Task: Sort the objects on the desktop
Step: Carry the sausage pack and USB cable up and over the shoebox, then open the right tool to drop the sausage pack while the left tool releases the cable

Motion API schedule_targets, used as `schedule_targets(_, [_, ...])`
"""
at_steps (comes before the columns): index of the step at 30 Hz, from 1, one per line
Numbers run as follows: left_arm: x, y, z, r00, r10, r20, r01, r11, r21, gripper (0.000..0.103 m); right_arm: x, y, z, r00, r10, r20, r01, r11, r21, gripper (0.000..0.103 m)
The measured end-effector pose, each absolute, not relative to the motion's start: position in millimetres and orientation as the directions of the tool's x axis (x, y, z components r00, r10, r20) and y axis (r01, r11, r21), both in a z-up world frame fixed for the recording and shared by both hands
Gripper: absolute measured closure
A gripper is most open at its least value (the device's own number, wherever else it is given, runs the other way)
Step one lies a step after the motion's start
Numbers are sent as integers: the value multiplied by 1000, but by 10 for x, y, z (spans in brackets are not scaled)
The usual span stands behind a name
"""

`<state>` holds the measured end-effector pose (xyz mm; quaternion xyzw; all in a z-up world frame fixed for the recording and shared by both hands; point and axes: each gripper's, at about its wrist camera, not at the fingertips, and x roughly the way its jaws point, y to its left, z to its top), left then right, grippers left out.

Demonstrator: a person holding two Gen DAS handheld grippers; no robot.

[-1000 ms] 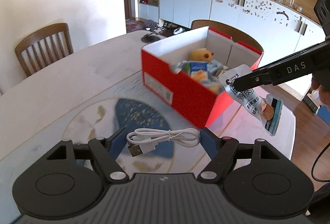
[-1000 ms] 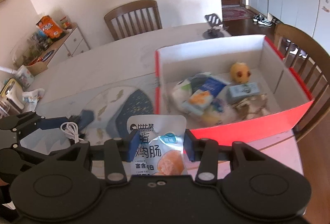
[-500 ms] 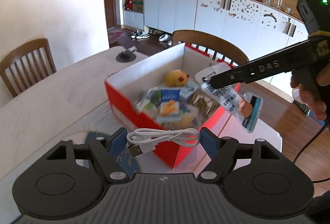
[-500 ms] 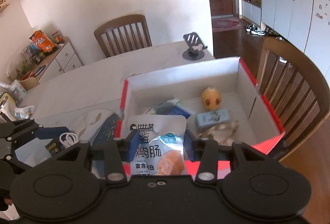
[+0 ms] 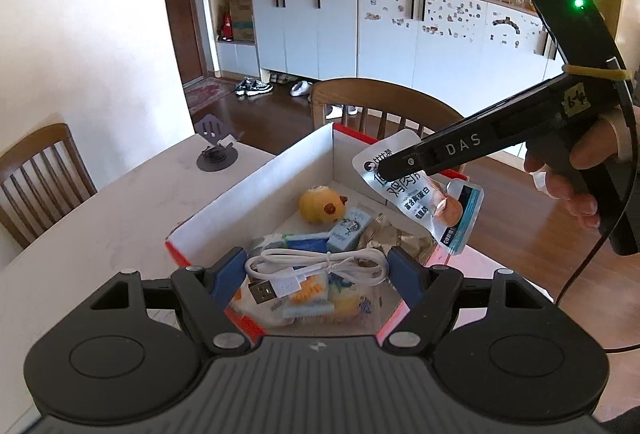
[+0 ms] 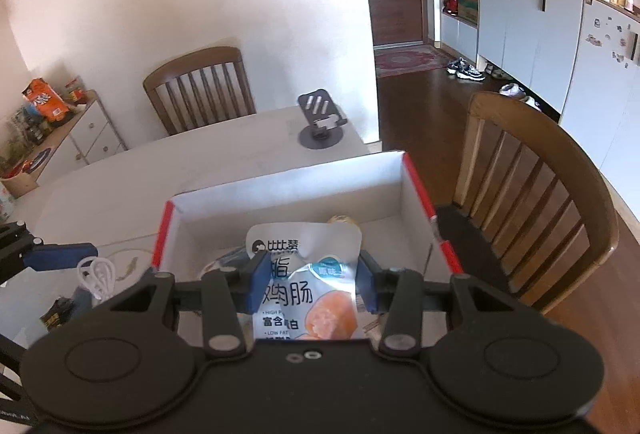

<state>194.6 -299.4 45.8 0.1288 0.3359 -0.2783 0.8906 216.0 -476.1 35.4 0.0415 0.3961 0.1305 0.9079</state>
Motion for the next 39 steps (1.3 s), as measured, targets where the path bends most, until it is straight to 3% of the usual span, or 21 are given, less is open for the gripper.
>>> schedule_targets(39, [2735,-3761,-339,419,-370,-830,672,741,9,26,2838,-4833,-458,512,233,-827,-194,969,152,59])
